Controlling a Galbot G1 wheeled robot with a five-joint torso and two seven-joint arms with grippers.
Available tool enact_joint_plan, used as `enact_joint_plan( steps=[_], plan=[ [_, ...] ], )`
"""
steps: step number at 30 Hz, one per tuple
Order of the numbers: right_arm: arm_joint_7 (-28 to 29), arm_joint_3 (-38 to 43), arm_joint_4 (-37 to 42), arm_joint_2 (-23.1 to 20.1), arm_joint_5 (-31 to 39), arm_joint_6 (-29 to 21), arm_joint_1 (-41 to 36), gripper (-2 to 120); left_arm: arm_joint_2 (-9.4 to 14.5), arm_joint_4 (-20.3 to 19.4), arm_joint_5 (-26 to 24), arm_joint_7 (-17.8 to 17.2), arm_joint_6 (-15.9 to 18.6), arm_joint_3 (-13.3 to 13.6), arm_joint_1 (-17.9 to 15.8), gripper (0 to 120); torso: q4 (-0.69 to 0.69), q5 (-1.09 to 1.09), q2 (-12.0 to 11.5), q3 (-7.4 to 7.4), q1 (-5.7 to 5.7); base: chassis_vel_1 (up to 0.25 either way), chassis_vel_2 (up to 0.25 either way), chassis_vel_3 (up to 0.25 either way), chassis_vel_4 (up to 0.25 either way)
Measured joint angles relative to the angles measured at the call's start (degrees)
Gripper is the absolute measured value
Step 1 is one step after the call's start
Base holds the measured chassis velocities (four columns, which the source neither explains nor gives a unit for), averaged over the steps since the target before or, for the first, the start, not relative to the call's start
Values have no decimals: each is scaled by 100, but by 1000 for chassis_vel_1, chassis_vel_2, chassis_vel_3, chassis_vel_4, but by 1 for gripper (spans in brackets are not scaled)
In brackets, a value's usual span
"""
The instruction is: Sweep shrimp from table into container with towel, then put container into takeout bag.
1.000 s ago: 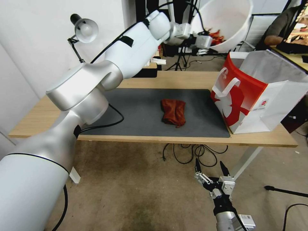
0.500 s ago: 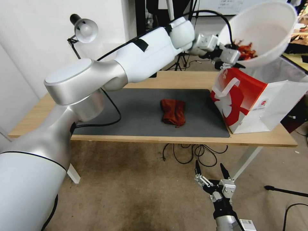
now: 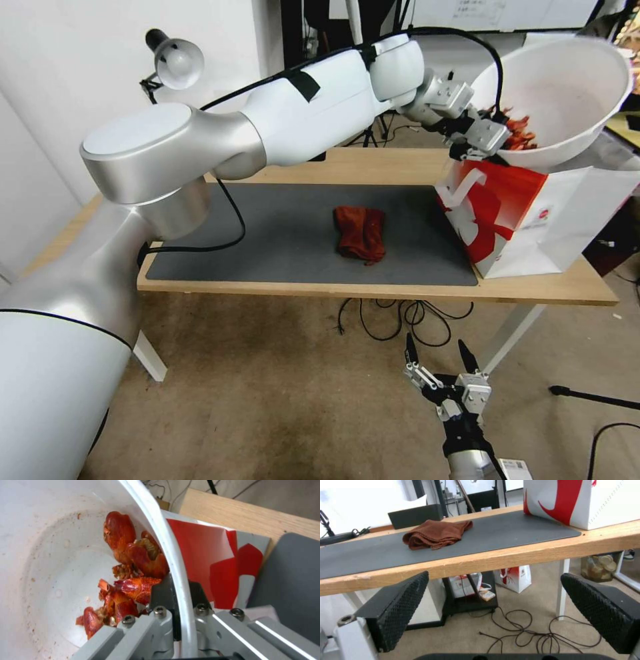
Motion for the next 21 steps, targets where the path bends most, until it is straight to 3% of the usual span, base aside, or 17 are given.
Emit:
enact_joint_plan(
  steps=[5,13,21],
  plan=[
    [0,9,-1,35,0,13,1,100,2,17,45,470,104,9,-64,0,0,0,0,0,0,0,0,0,0],
    [4,1,-31,47,0,8,49,100,2,-15,147,840,195,9,-136,0,-1,1,-1,0,0,0,0,0,0],
    [8,8,-45,54,5,7,58,100,4,-32,194,897,215,9,-148,4,0,0,-1,0,0,0,0,0,0]
  ],
)
